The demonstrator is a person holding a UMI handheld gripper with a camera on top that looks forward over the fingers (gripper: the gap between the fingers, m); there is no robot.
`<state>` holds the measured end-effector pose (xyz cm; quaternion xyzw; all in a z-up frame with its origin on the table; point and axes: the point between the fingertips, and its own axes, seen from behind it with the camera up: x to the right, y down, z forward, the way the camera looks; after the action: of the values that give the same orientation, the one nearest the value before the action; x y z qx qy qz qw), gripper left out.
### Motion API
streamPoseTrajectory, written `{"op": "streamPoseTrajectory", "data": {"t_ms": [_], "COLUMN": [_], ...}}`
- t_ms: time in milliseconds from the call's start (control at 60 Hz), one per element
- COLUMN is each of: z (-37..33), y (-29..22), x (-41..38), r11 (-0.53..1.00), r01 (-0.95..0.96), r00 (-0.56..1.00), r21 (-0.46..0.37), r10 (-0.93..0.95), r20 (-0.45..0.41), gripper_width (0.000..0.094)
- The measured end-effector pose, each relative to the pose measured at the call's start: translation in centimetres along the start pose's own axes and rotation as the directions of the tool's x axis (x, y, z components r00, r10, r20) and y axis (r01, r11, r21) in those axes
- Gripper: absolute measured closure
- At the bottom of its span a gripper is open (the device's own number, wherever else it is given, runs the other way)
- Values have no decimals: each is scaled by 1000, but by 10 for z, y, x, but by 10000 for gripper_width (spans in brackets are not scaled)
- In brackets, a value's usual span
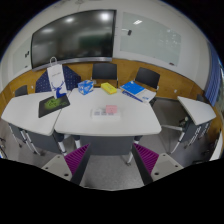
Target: Unplug charger
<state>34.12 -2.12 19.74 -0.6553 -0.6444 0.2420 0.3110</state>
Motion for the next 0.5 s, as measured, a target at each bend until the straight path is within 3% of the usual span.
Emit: {"op": "streamPoseTrajectory", "data": {"t_ms": [500], "z": [111], "y": [-14], "x": [-5], "r11": [984], "r01": [-43], "r00": [999], "r21": [172], "r10": [44], "r20": [-4], "gripper_width": [76]}}
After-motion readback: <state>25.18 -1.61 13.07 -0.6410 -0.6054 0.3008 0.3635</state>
